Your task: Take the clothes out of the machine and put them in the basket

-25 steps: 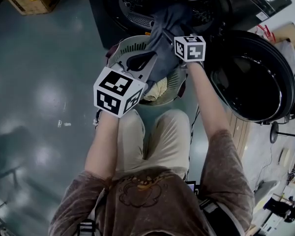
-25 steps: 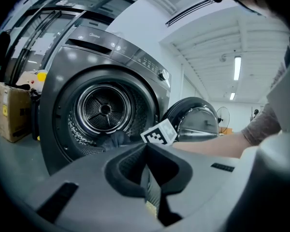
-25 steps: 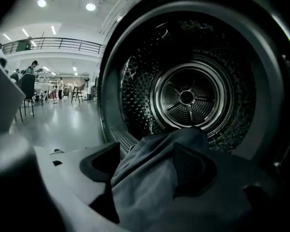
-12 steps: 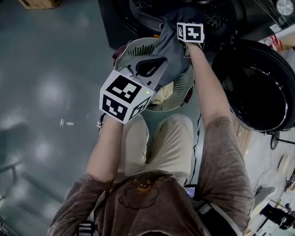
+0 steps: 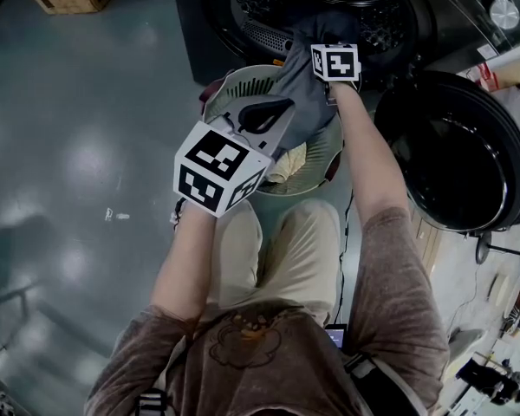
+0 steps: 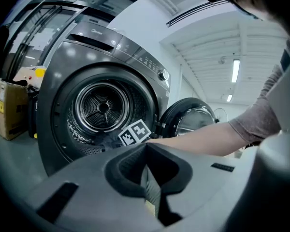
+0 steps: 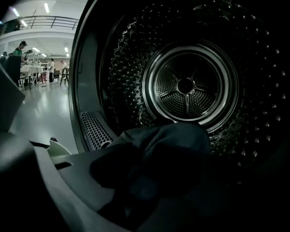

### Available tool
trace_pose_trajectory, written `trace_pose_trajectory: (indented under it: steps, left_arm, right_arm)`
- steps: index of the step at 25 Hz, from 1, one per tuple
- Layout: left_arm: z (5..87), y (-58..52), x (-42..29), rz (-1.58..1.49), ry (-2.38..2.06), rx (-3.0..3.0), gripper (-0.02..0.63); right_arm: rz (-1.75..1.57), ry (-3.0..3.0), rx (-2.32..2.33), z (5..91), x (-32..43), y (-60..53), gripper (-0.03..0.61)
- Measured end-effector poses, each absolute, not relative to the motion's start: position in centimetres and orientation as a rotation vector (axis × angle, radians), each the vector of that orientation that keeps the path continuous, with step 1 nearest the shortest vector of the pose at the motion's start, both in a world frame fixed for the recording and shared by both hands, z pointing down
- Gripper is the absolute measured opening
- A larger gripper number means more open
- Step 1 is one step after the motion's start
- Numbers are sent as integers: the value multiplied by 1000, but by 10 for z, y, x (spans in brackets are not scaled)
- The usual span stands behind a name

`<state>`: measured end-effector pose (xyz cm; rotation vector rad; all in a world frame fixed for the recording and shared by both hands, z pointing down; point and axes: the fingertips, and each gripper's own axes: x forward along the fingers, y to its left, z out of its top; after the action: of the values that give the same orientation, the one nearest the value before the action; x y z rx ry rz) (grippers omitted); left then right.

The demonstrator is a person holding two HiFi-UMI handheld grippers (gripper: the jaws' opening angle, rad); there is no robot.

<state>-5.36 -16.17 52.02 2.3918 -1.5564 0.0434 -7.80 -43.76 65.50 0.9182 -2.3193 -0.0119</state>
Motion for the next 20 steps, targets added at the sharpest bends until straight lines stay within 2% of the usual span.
trace_pose_trajectory:
  steps: [3, 10, 20]
  left_arm:
    - [522, -162, -54, 41, -1554, 2382, 8]
    - [524, -163, -53, 51, -1554, 2380, 8]
    - [525, -164, -44, 69, -1562, 2371, 8]
  right_arm:
    - [-17, -2333, 927, 652, -74, -430, 33]
    - [85, -2467, 913, 622, -53, -394, 18]
    - [127, -2597, 835, 586, 13, -302, 12]
